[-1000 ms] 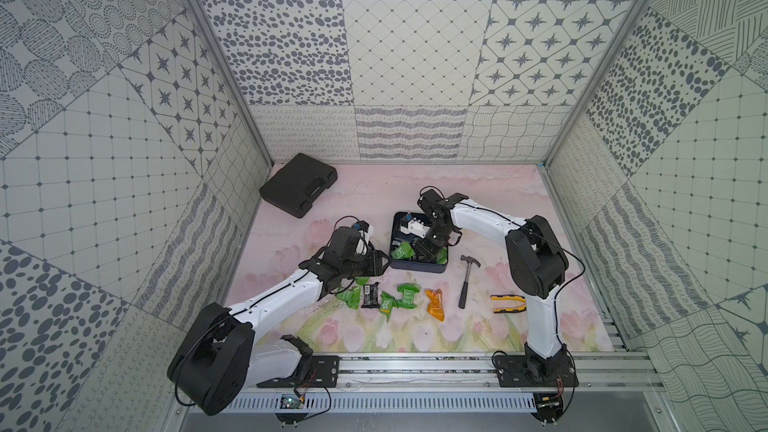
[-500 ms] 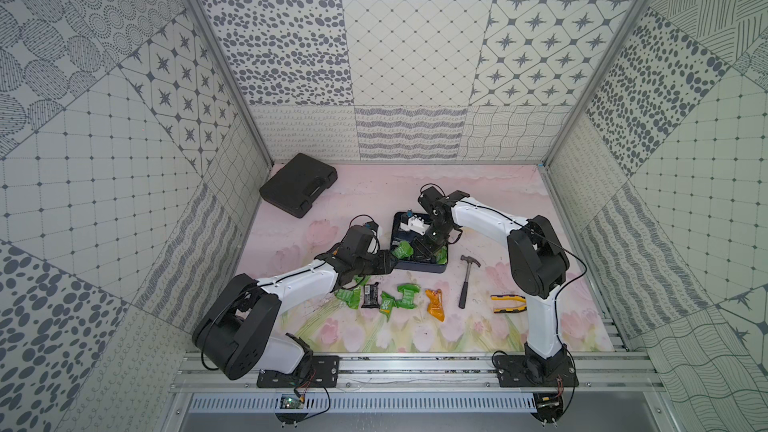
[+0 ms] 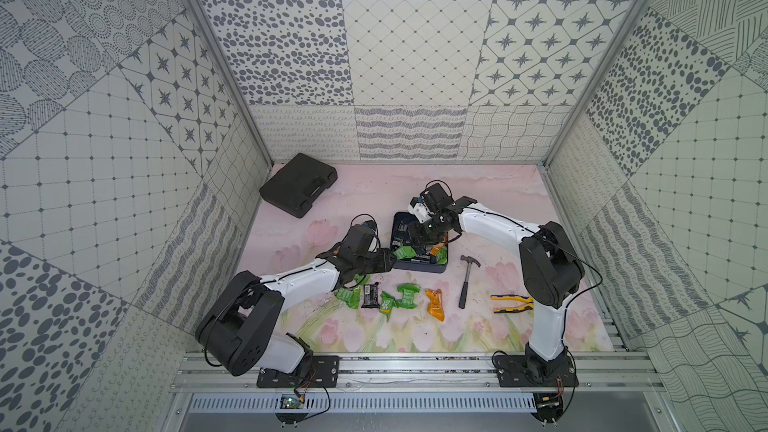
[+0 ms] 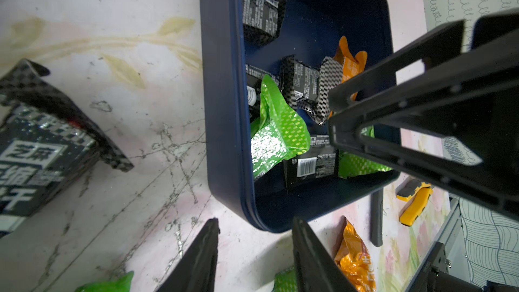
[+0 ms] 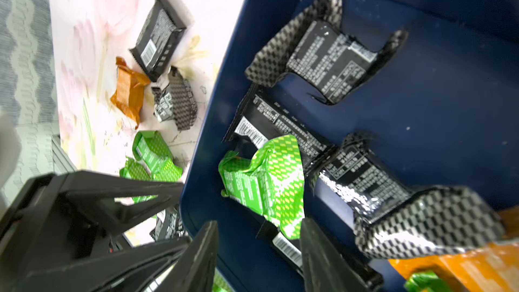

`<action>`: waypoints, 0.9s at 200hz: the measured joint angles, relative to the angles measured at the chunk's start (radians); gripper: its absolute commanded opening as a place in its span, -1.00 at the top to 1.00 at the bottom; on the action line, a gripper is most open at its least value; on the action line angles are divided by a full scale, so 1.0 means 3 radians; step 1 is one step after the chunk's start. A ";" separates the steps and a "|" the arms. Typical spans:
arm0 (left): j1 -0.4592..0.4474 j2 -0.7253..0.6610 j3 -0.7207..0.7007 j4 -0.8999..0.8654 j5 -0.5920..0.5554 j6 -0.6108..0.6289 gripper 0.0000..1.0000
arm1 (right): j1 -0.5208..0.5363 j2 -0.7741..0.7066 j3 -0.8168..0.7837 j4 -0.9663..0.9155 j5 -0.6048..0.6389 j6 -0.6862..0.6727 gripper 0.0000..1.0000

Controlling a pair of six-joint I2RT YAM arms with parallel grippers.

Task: Take the cookies out of the storage box
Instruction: Adjust the cookie in the storage box, then pick up the cookie from the storage box.

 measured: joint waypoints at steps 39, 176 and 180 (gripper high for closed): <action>-0.0001 0.0027 0.0009 0.0020 -0.0024 -0.0025 0.11 | 0.0001 0.0038 -0.0196 0.0202 0.0017 0.0237 -0.04; -0.0019 0.0120 0.0060 0.0060 -0.0088 -0.0089 0.22 | 0.0010 0.0104 -0.0479 0.0832 -0.0384 0.0440 0.51; -0.0019 0.0121 0.0061 0.0062 -0.0088 -0.0089 0.22 | 0.0010 0.0104 -0.0481 0.0846 -0.0392 0.0448 0.53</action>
